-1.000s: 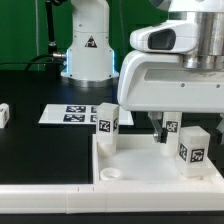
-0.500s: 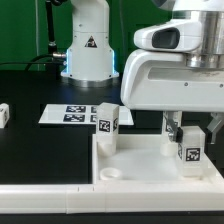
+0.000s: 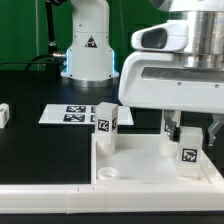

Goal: Assemble square table

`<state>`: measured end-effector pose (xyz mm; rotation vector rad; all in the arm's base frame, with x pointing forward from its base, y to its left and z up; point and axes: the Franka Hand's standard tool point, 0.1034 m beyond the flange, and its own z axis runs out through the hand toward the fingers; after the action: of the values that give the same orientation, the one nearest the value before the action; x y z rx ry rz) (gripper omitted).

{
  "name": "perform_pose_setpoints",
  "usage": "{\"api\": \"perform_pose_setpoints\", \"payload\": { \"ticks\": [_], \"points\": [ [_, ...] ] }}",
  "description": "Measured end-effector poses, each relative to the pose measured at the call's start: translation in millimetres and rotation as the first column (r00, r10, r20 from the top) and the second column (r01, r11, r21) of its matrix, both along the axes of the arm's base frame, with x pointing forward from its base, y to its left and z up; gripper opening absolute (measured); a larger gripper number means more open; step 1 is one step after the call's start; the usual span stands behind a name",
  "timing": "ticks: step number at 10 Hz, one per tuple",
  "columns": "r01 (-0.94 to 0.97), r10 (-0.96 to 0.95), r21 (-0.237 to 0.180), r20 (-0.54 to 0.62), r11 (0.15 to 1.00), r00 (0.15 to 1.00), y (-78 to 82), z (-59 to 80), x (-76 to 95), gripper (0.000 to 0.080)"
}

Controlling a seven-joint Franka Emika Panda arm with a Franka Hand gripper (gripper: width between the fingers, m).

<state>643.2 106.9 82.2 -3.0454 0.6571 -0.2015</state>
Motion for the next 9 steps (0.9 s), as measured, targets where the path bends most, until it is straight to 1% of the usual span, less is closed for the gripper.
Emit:
{"api": "perform_pose_setpoints", "payload": {
  "ticks": [2,3,5,6,7,8,9],
  "points": [
    [0.218,-0.218,0.029,-0.001,0.976,0.976,2.5,-0.7,-0.8,0.0289],
    [0.344,-0.344,0.045,-0.005,0.938,0.939,1.6,-1.1,-1.4,0.0289],
    [0.548,-0.548,0.074,-0.023,0.833,0.836,0.2,-1.7,-2.7,0.0289],
    [0.64,-0.64,0.088,-0.034,0.763,0.768,-0.7,-2.0,-3.1,0.0288],
    [0.689,-0.689,0.096,-0.042,0.718,0.724,-2.1,-2.0,-3.0,0.0288],
    [0.759,-0.757,0.107,-0.062,0.642,0.65,-3.7,-2.0,-3.5,0.0289],
    [0.802,-0.799,0.11,-0.079,0.587,0.596,-4.4,-2.1,-3.8,0.0289]
  ]
}}
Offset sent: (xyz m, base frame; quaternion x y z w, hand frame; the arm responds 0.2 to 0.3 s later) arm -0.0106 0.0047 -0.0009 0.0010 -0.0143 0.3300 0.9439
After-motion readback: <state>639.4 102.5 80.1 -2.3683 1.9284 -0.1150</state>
